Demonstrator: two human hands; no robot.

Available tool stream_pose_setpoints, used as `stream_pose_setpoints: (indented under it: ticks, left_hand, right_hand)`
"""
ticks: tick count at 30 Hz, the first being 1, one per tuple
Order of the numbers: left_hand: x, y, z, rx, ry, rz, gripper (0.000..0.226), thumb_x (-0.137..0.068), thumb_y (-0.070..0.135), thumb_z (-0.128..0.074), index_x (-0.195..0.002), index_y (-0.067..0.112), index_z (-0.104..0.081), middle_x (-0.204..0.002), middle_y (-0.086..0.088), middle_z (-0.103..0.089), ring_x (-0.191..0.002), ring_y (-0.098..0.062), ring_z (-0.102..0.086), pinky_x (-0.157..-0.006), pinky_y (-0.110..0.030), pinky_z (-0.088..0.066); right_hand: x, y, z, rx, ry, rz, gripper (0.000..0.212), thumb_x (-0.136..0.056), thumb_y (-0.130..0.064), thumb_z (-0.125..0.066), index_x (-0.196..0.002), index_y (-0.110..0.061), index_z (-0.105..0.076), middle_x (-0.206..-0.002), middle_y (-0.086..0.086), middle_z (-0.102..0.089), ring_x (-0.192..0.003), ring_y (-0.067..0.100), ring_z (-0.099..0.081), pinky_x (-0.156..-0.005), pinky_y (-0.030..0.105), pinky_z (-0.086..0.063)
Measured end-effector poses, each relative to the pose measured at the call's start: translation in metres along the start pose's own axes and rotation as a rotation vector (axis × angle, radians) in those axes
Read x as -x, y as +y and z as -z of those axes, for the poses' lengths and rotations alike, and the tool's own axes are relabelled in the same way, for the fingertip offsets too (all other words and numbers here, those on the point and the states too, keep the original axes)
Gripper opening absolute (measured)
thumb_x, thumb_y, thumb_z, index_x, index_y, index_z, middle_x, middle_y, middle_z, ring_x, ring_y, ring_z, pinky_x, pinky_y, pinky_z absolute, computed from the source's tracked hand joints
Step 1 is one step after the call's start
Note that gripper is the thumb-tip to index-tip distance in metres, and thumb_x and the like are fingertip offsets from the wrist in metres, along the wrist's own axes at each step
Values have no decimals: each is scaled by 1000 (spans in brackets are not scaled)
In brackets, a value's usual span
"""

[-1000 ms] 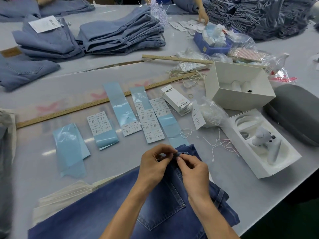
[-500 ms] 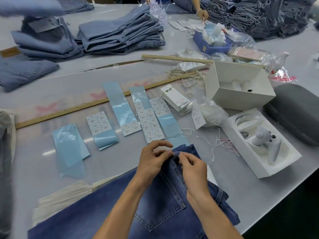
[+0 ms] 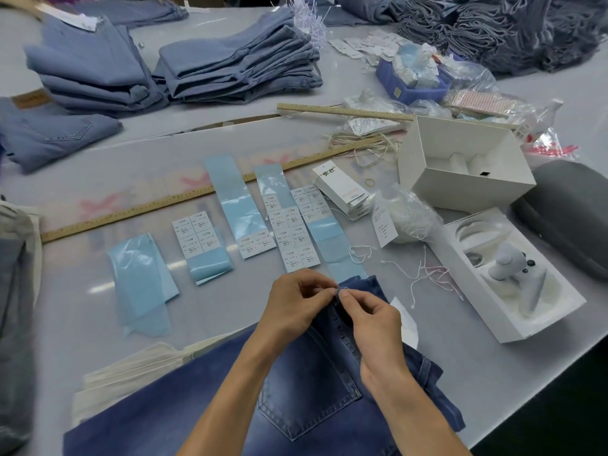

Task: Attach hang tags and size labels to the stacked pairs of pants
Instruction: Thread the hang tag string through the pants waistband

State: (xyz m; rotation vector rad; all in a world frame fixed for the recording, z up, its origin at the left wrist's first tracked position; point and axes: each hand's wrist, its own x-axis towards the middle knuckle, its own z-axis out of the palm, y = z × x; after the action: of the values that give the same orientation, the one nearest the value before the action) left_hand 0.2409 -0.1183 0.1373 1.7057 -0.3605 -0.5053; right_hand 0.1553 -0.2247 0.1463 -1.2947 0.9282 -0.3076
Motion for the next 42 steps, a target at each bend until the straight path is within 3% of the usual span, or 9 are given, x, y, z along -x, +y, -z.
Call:
stream_pose_setpoints:
  ticks: [7,11,14,22,26,29,33,38,42]
  left_hand:
    - [1,0,-12,-130,94,-108,15,-90,7,-72,-82,19,-73,-76,8,-72,-74,-5,-68,-70,-18,-53]
    - [1,2,-8,278,181,37,12,-98,5,-59,-88,9,-60,-78,-7,-76,-74,-23,-74,-67,-26,-57]
    - [3,7,7,481,222,36,10,-101,9,-54,-92,11,-57,-88,-13,-78,-82,-29,-75,-67,-25,-58]
    - [13,12,33,579,232,-42,7,-94,21,-55,-90,17,-58,-94,-19,-77,-88,-31,-73,-71,-26,-56]
    - [19,5,32,517,261,0,14,-102,12,-51,-92,17,-60,-89,-17,-76,-89,-28,-75,-77,-33,-52]
    - [21,0,31,503,270,32,12,-103,12,-52,-95,16,-60,-88,-16,-76,-89,-26,-74,-79,-37,-52]
    - [16,-1,29,511,304,70,12,-102,10,-53,-95,15,-61,-82,-14,-75,-84,-24,-73,-78,-37,-52]
    - [4,8,21,467,306,38,13,-100,10,-54,-91,18,-61,-80,-12,-75,-81,-23,-73,-77,-38,-54]
    - [-3,11,17,470,293,34,12,-100,9,-55,-93,15,-62,-78,-12,-74,-77,-23,-72,-78,-38,-56]
  right_hand:
    - [1,-10,13,158,-112,20,13,-93,-17,-72,-100,-22,-81,-99,-6,-79,-98,9,-73,-99,40,-56]
    - [6,-21,44,894,-167,627,31,-90,-16,-75,-119,-26,-74,-115,-18,-65,-104,-1,-62,-97,21,-51]
    - [8,-23,65,1131,-195,864,53,-83,-13,-81,-133,-24,-65,-130,-10,-57,-118,12,-56,-99,26,-51]
    - [-12,2,76,1117,-179,658,66,-91,-18,-74,-150,-26,-47,-151,-8,-48,-139,15,-43,-116,41,-39]
    - [-16,-7,67,1112,-74,832,42,-80,1,-79,-117,-17,-74,-119,-2,-72,-112,24,-65,-98,43,-51]
    - [-13,-32,67,1131,-57,956,20,-85,-14,-77,-104,-21,-77,-102,-9,-75,-93,15,-68,-84,35,-53]
    - [-14,-81,67,1070,-256,562,12,-88,-33,-76,-97,-41,-74,-79,-27,-70,-80,-4,-65,-77,19,-51]
    - [-16,-118,60,1256,-322,563,6,-93,-44,-68,-96,-43,-72,-69,-28,-64,-64,-2,-64,-71,29,-55]
    - [-26,-109,53,1031,-426,312,5,-97,-31,-67,-100,-34,-69,-70,-9,-72,-51,3,-58,-52,19,-46]
